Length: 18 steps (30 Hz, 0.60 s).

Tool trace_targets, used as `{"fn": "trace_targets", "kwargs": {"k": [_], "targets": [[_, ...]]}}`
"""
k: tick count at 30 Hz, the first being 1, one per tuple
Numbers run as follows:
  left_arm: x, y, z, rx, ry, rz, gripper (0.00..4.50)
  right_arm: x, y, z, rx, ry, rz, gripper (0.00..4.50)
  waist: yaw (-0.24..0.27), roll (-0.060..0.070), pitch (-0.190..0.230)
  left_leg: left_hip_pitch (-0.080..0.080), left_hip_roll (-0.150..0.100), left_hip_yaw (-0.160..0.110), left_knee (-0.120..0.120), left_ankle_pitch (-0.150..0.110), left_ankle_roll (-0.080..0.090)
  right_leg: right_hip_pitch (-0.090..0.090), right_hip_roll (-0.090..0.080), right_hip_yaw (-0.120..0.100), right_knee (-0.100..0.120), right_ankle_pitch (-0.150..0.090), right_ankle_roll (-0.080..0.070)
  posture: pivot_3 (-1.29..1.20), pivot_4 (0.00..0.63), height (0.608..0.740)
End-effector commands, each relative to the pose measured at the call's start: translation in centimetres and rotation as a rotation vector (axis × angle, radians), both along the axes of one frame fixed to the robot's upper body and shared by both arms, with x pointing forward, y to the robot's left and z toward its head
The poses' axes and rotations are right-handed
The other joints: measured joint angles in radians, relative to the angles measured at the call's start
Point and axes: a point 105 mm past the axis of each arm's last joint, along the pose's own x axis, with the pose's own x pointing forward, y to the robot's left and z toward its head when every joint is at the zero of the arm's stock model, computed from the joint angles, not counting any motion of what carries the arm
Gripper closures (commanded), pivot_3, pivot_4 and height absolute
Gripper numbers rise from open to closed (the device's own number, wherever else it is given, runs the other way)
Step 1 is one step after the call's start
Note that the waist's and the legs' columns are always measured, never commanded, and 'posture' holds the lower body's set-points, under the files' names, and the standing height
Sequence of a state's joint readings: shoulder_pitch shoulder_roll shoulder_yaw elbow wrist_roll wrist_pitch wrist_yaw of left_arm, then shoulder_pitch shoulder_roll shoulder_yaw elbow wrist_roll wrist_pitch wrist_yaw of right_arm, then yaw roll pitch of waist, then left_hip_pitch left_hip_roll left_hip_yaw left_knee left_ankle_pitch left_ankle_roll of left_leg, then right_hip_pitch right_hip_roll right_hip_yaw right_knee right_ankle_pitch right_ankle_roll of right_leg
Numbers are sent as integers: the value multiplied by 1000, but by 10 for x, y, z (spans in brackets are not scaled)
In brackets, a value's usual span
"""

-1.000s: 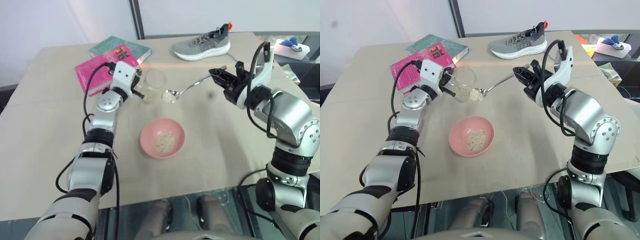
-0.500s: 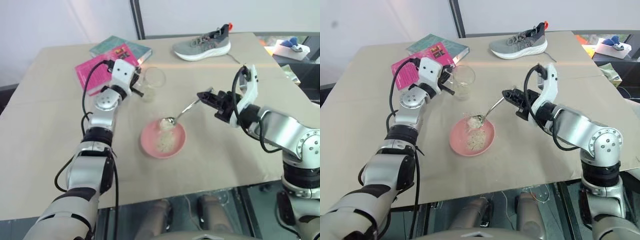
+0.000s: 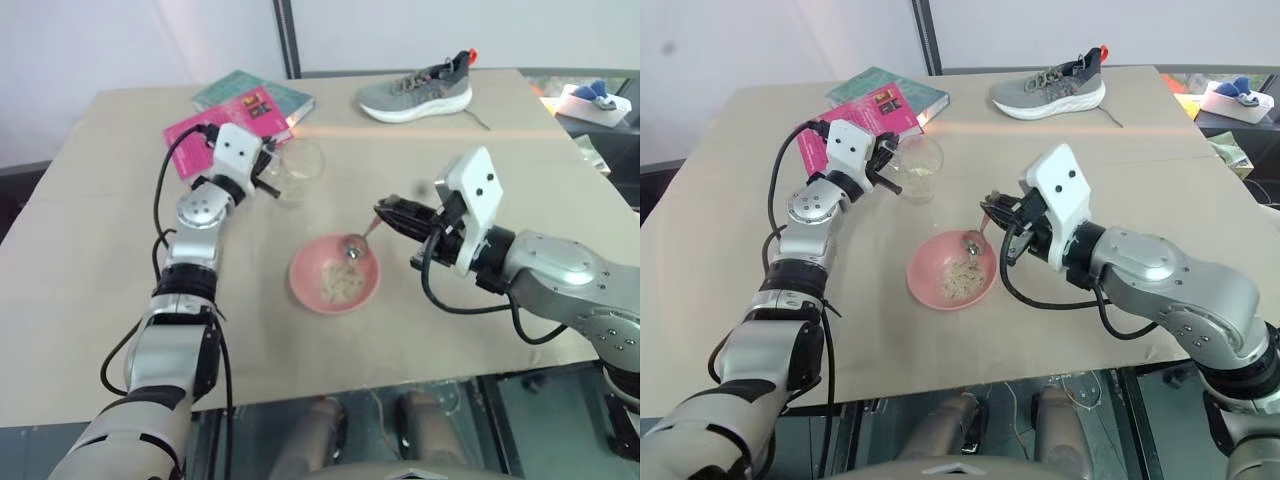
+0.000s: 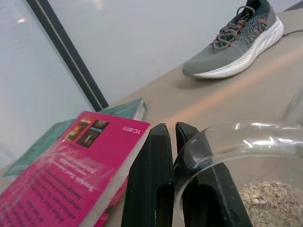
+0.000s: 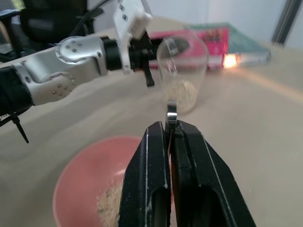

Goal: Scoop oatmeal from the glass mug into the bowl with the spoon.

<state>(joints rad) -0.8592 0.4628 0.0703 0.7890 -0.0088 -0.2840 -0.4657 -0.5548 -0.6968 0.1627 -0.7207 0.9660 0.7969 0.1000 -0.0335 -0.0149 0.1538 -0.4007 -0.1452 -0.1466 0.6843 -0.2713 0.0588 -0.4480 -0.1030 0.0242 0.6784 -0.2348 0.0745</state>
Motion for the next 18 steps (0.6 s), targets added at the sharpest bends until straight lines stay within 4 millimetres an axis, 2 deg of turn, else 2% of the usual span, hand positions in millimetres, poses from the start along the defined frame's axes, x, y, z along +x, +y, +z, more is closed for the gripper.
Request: {"fn": "trace_targets", "kwargs": {"k": [1, 5, 11, 14, 18], "targets": [[-6, 1, 27, -21, -91, -17, 4458, -8, 3, 18, 44, -110, 56, 4500, 2, 0, 0, 0, 0, 0, 0, 0, 0, 0, 0, 0, 0, 0, 0, 0, 150, 740], [-9, -2, 27, -27, -91, -36, 4458, 1, -4, 38, 263, -25, 69, 4500, 0, -1, 0, 0, 0, 0, 0, 0, 0, 0, 0, 0, 0, 0, 0, 0, 150, 740], [-13, -3, 26, -36, -94, -53, 4458, 11, -12, 57, 470, 77, 74, 4500, -2, -1, 0, 0, 0, 0, 0, 0, 0, 0, 0, 0, 0, 0, 0, 0, 150, 740], [-18, -8, 26, -52, -104, -90, 4458, 28, -17, 72, 608, 133, 27, 4500, -7, -1, 0, 0, 0, 0, 0, 0, 0, 0, 0, 1, 0, 0, 0, 0, 150, 740], [-21, -10, 24, -60, -102, -101, 4458, 39, -14, 82, 661, 154, 10, 4500, -7, -1, 0, 0, 0, 0, 0, 0, 0, 0, 0, 0, 1, 0, 0, 0, 150, 740]]}}
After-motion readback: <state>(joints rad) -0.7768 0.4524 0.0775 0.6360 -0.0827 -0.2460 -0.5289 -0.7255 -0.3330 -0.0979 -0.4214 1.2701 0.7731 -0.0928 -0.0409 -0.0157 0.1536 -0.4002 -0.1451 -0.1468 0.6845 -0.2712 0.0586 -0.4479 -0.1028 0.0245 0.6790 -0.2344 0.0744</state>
